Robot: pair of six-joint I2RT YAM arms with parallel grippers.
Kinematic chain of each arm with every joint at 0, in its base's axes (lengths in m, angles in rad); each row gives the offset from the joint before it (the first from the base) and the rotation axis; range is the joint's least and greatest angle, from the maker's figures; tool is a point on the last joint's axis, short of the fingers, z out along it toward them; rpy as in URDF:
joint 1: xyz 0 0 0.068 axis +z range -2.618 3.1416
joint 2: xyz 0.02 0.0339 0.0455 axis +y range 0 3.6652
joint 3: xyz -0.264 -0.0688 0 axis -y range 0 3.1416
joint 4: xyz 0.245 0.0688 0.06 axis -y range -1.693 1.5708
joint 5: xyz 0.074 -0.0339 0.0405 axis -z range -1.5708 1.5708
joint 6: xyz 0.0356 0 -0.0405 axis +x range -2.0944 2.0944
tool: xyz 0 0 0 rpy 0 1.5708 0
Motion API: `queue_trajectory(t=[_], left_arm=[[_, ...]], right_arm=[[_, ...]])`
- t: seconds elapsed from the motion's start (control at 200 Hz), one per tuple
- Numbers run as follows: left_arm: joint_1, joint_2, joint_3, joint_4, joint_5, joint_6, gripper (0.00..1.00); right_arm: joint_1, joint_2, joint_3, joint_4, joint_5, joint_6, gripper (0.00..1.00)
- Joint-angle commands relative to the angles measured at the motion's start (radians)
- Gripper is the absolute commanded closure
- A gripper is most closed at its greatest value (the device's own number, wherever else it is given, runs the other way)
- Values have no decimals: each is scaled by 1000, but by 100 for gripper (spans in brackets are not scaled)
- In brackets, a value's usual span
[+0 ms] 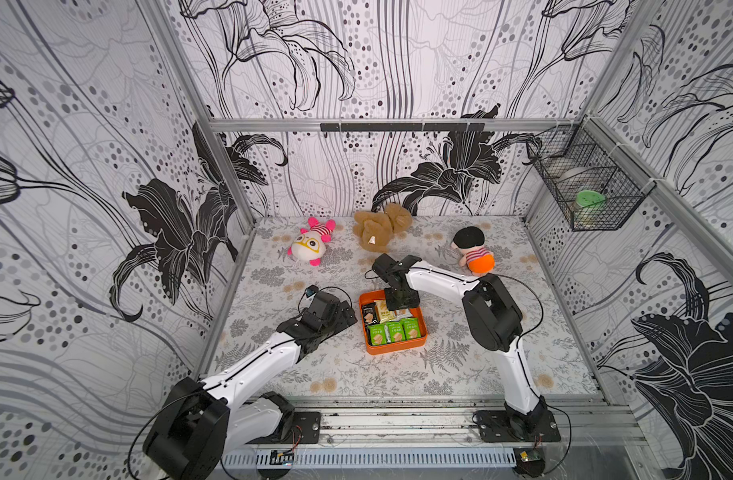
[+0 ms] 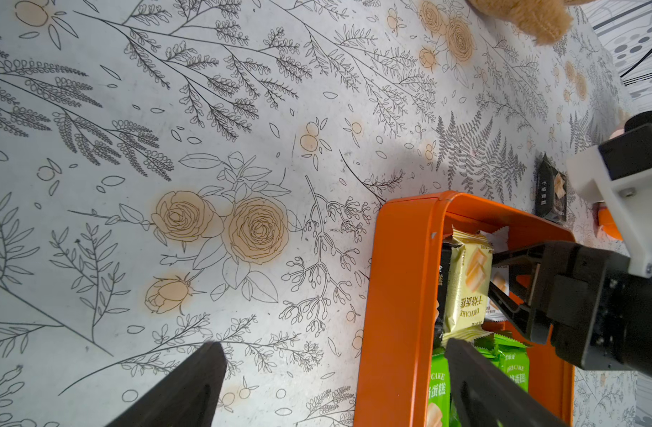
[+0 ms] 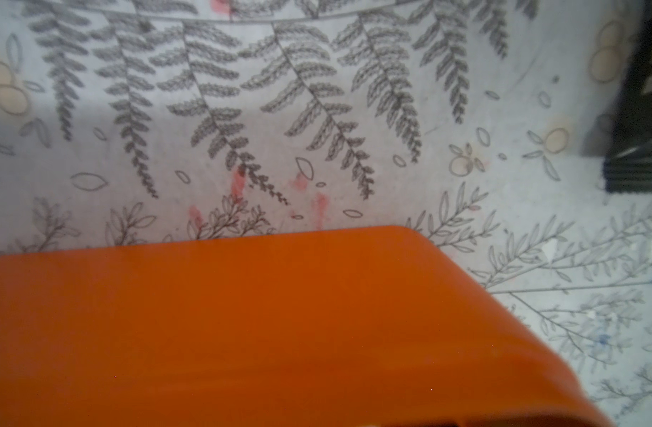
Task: Take the cookies out of the storage box
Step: Pick up the cookie from the storage box.
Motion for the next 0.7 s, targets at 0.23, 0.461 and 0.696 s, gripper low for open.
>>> queue_trajectory(t=[0.23,0.461,0.696], left_arm=[[7,46,56,27,10,25,3],[6,105,115,34,38,44,3],[7,130,159,29,57,54,3]], right_arm=[[-2,-63,-25,-17,33,-17,54],[-2,-132,-56,22,-3,-24,57],[-2,-191,-66,74,-101,-53,58]])
